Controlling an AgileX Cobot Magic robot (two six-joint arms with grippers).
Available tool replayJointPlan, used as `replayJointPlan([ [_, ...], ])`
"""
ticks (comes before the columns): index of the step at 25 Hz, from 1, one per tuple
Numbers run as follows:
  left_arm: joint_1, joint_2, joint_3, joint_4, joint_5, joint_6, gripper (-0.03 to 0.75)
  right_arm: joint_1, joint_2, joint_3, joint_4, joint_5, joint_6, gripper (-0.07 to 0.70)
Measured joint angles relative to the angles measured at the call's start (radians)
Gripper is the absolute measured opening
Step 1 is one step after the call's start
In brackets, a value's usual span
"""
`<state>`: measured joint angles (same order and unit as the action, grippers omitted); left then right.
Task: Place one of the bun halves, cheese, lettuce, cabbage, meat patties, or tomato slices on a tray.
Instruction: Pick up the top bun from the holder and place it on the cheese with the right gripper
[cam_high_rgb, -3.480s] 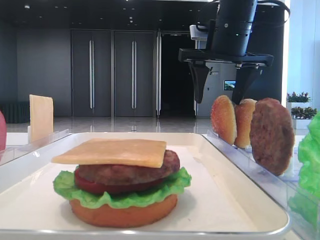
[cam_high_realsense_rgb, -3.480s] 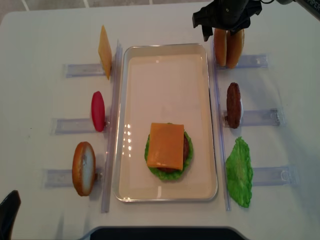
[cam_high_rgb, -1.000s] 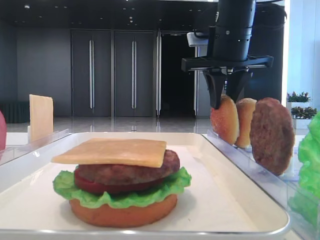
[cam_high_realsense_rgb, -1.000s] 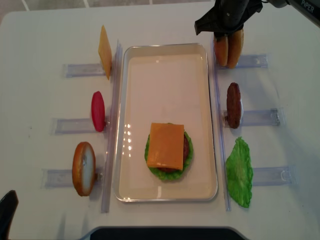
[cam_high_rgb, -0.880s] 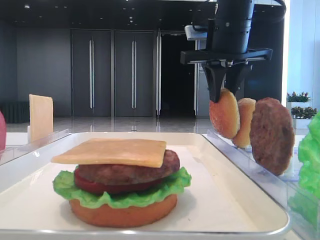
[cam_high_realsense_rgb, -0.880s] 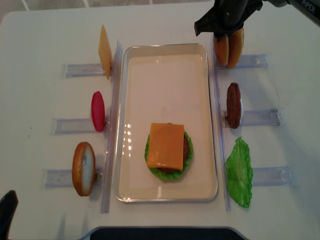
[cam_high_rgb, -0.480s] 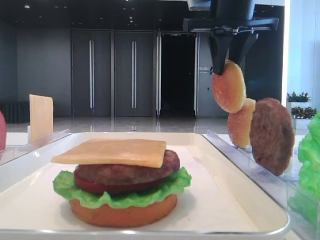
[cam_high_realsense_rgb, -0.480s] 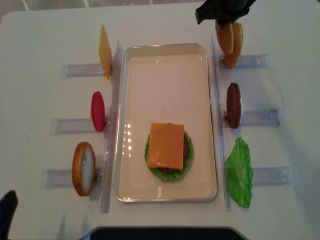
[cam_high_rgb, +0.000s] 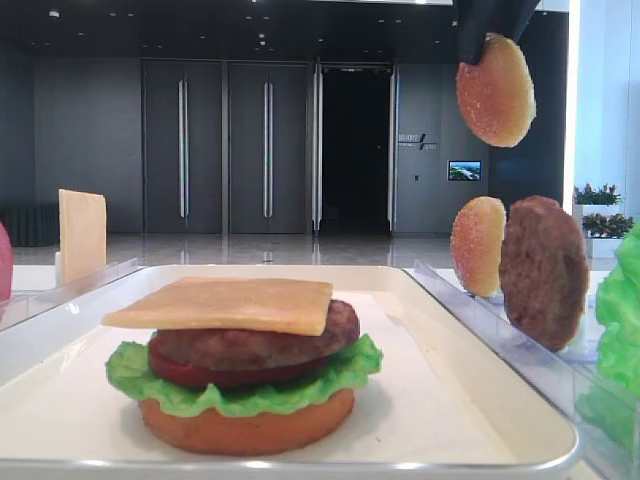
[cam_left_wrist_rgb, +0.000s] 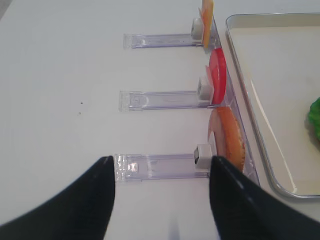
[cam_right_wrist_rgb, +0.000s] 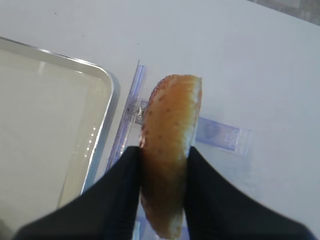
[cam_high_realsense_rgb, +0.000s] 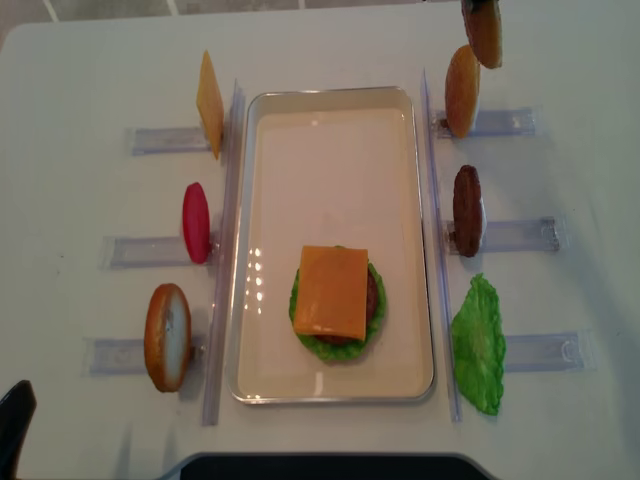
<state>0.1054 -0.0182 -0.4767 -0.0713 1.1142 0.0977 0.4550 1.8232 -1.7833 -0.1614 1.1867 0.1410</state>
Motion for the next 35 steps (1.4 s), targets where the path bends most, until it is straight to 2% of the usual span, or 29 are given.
replayJointPlan([
  [7, 0.0, 0.0, 0.0, 0.0, 0.0, 0.0, 0.454, 0.0, -0.029, 0.0, 0.001, 0.035, 0.0, 0.218],
  [35, 0.0, 0.0, 0.0, 0.0, 0.0, 0.0, 0.454, 0.0, -0.12, 0.0, 0.031, 0.04, 0.0, 0.209],
])
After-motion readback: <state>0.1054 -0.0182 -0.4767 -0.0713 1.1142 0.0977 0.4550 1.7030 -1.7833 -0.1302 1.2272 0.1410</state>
